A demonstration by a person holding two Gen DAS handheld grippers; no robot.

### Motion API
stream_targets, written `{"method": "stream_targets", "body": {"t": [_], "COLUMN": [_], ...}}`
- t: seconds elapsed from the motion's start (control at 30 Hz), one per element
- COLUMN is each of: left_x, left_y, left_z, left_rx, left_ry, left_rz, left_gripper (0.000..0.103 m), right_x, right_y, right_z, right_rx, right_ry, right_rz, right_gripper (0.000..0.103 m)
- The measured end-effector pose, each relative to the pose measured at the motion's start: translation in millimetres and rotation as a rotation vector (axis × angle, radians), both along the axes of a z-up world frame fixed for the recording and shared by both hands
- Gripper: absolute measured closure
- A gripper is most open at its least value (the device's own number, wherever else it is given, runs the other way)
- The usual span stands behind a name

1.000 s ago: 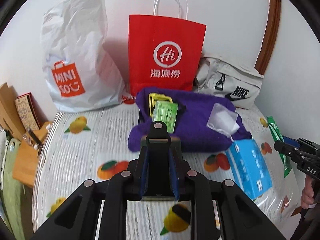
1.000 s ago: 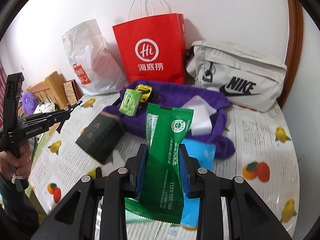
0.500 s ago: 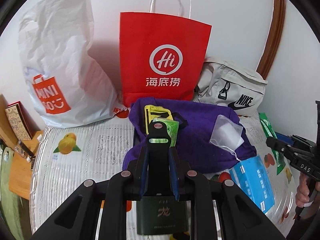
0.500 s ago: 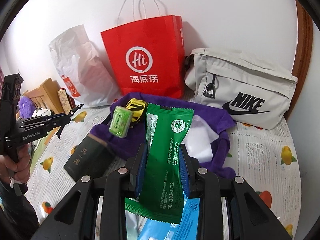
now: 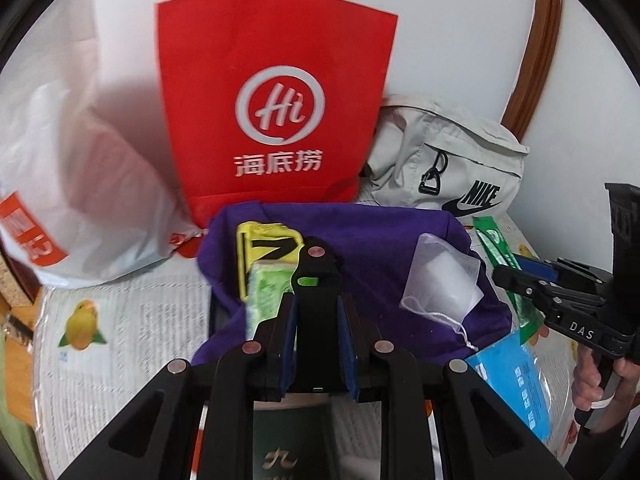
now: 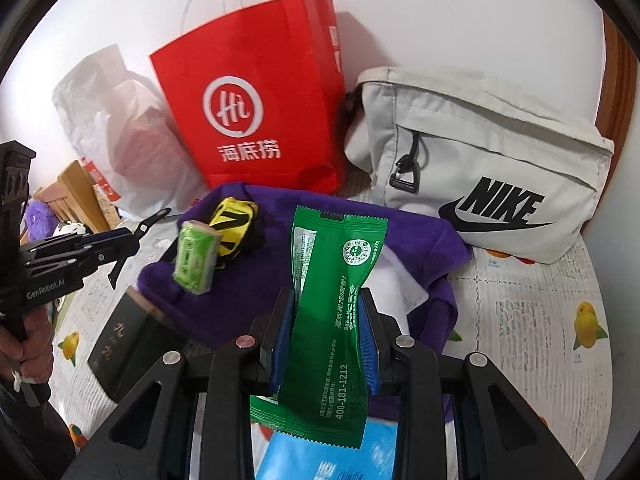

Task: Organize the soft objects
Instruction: 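Carry the black strap piece and green sachet onto the purple towel with both tools, then open both tools to release the strap piece and sachet on the towel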

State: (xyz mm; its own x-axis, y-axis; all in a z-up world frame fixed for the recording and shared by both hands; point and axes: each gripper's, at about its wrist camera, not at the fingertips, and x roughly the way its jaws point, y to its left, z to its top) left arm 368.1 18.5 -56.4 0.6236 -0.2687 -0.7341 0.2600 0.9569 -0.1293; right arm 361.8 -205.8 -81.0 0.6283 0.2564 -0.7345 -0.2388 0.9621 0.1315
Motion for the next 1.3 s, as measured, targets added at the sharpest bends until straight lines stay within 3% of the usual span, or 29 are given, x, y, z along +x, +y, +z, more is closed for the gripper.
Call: {"method": "stream_targets", "body": {"t": [0.57,0.9,1.13,1.3], "left_x": [59,70,71,70], "left_y": [-30,-32,-31,-30], "left_z": [-42,-50,-50,-50], "left_rx": [0.02,0.025,0.01,-0.007], "left_ry": [0.118,0.14,0.154,0.168], "left_rz": [-0.047,-0.036,-0.036,-0.034], "left_gripper": [0.083,0.083,0.082,0.08], "right_x": [47,58,59,56], "right_y": [8,5,8,7], "right_z": [-43,-59,-62,-59], "right_rx": [-0.063,-0.09,-0.099,-0.096], "right_ry": [0.121,0.176,0.185,0.173], "right_rz": [0.018,0.014,0.025,0.031], "right_gripper": [0.072,0.069,0.063,0.046]}}
